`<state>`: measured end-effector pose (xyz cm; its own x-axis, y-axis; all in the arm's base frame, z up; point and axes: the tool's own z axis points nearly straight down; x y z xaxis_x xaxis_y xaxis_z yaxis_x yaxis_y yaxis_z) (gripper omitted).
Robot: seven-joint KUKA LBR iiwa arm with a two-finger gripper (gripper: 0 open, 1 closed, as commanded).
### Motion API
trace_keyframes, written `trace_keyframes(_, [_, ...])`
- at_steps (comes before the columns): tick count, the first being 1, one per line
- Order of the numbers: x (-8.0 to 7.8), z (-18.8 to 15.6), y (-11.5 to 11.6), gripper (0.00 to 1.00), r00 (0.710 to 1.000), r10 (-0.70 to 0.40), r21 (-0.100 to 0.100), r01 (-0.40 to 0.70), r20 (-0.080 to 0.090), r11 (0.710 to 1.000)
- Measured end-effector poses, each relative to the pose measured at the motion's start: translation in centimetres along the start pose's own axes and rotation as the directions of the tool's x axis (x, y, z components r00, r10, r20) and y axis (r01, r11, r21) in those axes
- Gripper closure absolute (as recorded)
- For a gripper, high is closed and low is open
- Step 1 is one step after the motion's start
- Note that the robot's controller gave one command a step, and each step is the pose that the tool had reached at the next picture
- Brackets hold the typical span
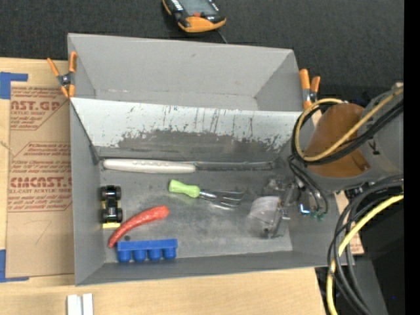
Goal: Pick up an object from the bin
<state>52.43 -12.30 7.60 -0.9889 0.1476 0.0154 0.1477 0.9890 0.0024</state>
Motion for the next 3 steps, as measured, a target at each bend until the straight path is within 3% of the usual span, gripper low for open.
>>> trace_keyframes(1, [0.66,0.66,0.98,0.00,1.000,0.001,0.003,-0.001,0.027,1.000])
trace_keyframes(2, [-0.02,0.01,0.17,1.00,1.000,0.000,0.002,0.000,0.008,1.000])
trace_keyframes(3, [-0.01,-0.01,0.18,1.00,1.000,-0.001,0.002,0.001,0.008,1.000])
